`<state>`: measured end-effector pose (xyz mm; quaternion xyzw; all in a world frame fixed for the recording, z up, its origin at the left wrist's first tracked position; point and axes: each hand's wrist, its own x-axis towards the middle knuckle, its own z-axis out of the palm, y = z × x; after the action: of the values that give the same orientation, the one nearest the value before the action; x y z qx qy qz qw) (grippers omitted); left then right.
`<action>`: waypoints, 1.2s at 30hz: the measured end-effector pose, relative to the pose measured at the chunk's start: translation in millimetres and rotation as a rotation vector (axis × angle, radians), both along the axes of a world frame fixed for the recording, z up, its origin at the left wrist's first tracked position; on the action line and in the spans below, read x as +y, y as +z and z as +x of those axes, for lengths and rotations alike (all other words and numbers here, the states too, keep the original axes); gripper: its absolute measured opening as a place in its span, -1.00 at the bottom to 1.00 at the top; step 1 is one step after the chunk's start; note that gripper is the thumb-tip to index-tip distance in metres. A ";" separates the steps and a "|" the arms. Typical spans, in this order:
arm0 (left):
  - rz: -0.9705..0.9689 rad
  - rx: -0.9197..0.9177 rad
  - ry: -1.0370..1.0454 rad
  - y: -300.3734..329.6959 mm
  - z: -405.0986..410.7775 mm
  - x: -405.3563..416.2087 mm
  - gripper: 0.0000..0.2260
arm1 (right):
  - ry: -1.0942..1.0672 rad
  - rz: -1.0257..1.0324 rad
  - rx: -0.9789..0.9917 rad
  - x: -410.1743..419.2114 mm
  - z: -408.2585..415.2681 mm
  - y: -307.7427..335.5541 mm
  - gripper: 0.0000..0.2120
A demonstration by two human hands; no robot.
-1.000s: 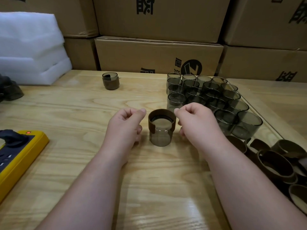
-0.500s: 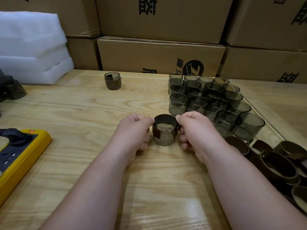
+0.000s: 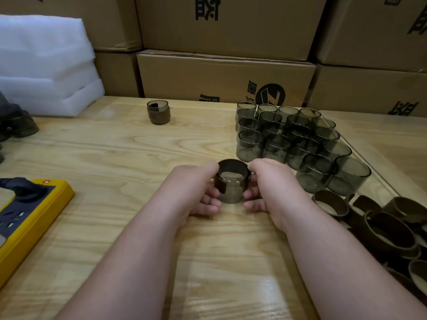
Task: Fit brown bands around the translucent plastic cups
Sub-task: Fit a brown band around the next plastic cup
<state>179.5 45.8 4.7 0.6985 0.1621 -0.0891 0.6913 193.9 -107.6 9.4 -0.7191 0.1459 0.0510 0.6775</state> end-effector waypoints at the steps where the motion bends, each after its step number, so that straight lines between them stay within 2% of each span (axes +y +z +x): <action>1: 0.006 0.014 -0.016 1.7 -1.2 0.3 -0.74 | 0.006 0.011 0.007 0.4 0.4 -0.3 -0.82; 8: 0.045 0.035 -0.057 3.8 -4.6 -0.9 -0.78 | 0.017 0.023 0.010 2.0 2.1 -4.4 -0.76; 17: 0.089 0.053 -0.061 1.1 -1.9 -2.5 -0.73 | 0.041 -0.017 -0.006 0.3 0.3 -5.6 -0.70; 23: 0.090 0.001 -0.043 -0.7 -4.1 -3.1 -0.74 | -0.004 -0.024 -0.030 2.1 -1.3 -6.3 -0.68; 26: 0.010 -0.058 0.004 -0.2 -5.0 -4.1 -0.74 | -0.046 -0.045 -0.159 6.7 -5.6 -11.0 -0.76; 29: -0.066 -0.199 0.071 -3.4 -5.8 -4.4 -0.76 | 0.007 -0.149 -0.356 10.3 -10.5 -16.7 -0.81; 32: -0.069 -0.340 0.125 -9.3 -6.3 -2.8 -0.87 | 0.089 -0.175 -0.430 11.6 -11.7 -20.9 -0.69; 36: -0.066 -0.435 0.120 -16.4 -3.3 -0.3 -0.75 | 0.150 -0.184 -0.478 15.7 -11.0 -27.1 -0.53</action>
<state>176.2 45.6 -11.7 0.6673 0.0478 0.0996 0.7365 182.8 -91.9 -17.7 -0.7782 -0.0677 -0.0838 0.6187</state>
